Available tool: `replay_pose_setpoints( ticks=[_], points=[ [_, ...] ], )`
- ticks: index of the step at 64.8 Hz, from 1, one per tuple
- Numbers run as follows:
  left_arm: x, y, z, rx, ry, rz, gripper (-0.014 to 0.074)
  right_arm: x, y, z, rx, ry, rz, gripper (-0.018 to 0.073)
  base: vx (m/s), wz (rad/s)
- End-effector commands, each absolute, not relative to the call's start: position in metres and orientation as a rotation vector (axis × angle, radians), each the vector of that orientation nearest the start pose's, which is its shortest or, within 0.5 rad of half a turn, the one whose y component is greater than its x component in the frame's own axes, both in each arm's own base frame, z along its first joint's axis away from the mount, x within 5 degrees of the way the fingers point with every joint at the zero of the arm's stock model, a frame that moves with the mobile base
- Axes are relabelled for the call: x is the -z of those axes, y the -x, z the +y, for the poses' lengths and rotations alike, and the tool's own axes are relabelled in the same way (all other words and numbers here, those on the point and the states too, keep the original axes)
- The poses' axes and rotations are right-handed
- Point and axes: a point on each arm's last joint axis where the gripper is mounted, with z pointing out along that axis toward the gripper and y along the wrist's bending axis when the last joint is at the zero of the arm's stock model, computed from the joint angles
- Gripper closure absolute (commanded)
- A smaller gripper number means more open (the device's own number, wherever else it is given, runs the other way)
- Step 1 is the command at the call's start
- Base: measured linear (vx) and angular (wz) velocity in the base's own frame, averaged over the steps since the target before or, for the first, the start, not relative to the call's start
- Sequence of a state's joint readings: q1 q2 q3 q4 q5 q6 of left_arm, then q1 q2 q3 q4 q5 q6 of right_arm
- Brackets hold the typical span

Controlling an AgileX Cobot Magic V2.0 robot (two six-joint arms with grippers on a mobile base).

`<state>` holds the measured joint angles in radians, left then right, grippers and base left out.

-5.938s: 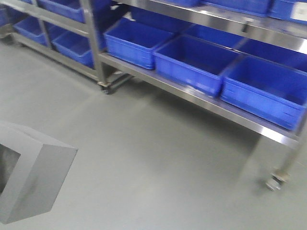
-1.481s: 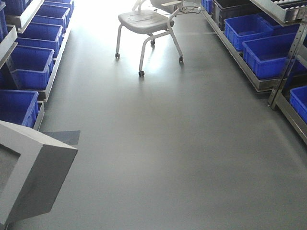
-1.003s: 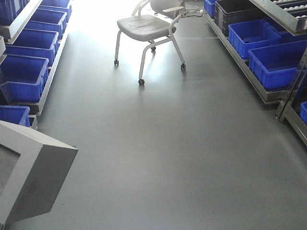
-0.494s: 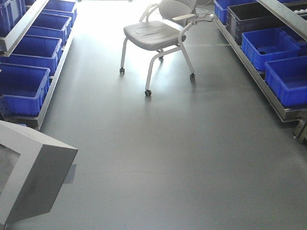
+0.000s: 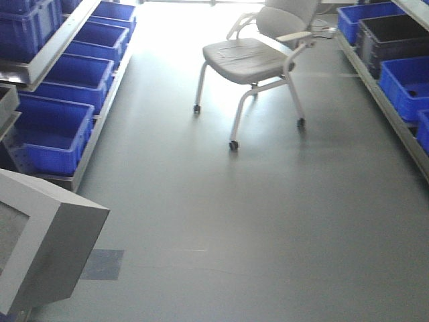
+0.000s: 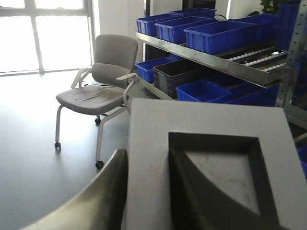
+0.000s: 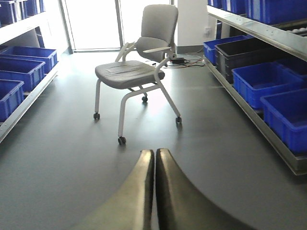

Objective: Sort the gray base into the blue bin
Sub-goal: 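Turn the base to face the rack of large blue bins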

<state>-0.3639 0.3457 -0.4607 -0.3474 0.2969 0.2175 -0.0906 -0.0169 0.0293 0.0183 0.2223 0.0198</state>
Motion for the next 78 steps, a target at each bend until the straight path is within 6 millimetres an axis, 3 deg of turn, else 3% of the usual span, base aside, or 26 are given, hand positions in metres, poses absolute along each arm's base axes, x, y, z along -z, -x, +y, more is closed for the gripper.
replay_pose_setpoints(
  ticks=[1, 48, 78],
  points=[
    [-0.3379, -0.0713, -0.0341, 0.463, -0.223, 1.530, 0.0576, -0.1907, -0.0558, -0.0049, 0.050, -0.092, 1.640, 0.0564, 0.26, 0.34],
    [-0.3377, -0.0719, -0.0344, 0.463, -0.223, 1.533, 0.0576, -0.1908, -0.0558, -0.0049, 0.050, -0.092, 1.639, 0.0564, 0.18, 0.72],
    [-0.3377, -0.0719, -0.0344, 0.463, -0.223, 1.533, 0.0576, -0.1908, -0.0558, -0.0049, 0.050, -0.092, 1.639, 0.0564, 0.12, 0.50]
  ],
)
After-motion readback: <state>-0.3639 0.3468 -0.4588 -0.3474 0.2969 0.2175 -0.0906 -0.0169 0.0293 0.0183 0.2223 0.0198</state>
